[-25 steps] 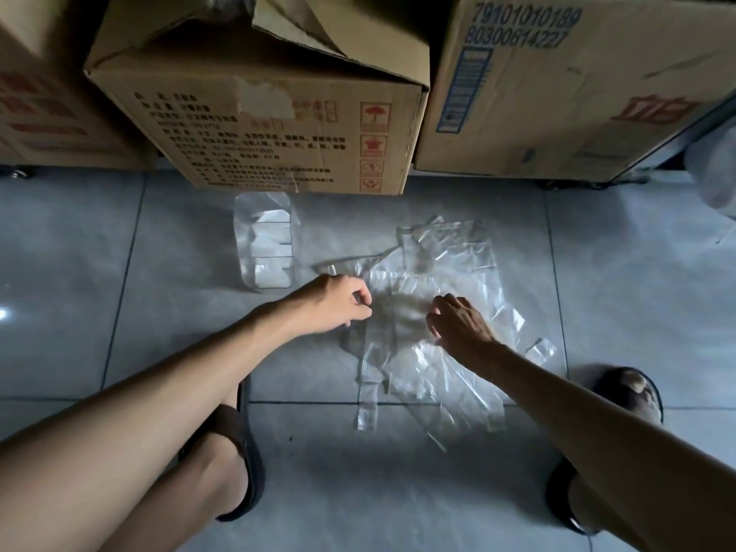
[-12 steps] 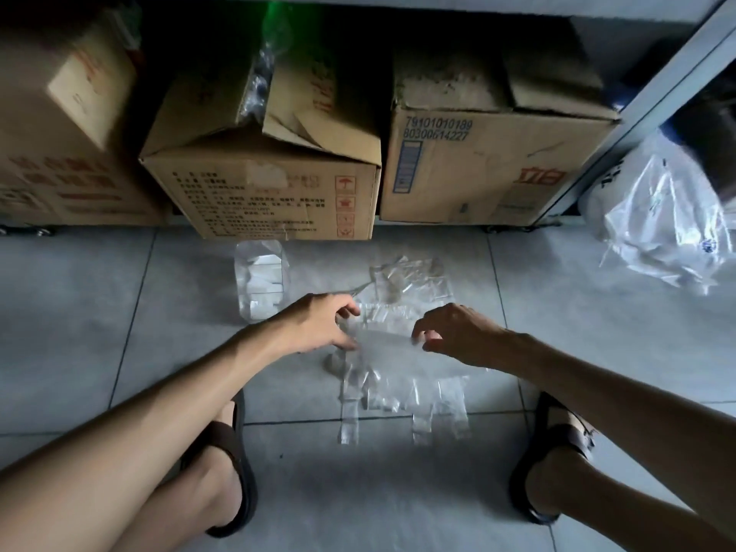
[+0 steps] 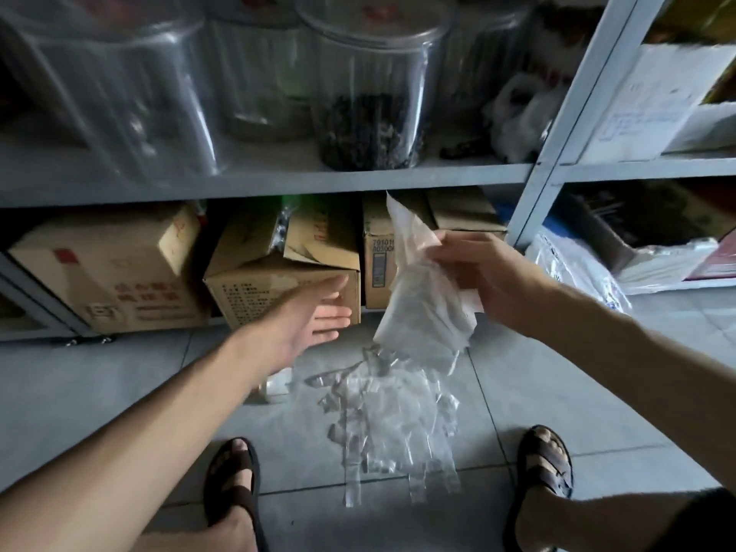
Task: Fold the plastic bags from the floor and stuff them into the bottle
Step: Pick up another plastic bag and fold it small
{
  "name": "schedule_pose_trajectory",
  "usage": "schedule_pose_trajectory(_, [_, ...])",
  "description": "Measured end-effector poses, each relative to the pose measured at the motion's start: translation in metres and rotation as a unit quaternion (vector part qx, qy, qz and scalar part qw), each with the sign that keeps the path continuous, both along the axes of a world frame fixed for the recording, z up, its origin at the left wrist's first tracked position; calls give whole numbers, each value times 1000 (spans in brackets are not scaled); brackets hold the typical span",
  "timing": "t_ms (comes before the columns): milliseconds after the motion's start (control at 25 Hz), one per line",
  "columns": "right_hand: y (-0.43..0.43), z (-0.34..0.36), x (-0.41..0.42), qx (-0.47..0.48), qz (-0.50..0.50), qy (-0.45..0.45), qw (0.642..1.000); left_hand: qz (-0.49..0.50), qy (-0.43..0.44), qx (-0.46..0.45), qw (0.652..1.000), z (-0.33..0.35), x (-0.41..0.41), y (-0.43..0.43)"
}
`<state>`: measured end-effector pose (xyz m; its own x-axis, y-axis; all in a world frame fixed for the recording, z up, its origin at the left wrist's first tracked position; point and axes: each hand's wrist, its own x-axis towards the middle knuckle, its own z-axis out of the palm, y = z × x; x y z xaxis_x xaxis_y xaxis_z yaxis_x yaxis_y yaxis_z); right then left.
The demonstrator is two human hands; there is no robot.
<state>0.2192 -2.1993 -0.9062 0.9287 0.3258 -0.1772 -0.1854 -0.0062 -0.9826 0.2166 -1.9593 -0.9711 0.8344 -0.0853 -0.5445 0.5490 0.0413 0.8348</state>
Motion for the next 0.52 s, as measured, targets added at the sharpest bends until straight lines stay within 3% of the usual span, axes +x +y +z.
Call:
schedule_pose_trajectory(120, [4, 22, -13, 65, -27, -2, 998, -44, 79, -95, 991, 25, -24, -18])
schedule_pose_trajectory(240, [4, 14, -15, 88, -81, 12, 993, -18, 84, -154, 984, 33, -38, -29])
schedule_pose_trajectory(440, [-9, -18, -3, 50, -134, 64, 988, 127, 7, -85, 988, 18, -14, -29])
schedule_pose_trajectory(520, [-12, -25, 0, 46, -125, 77, 988, 165, -64, -4, 984, 19, 0, -21])
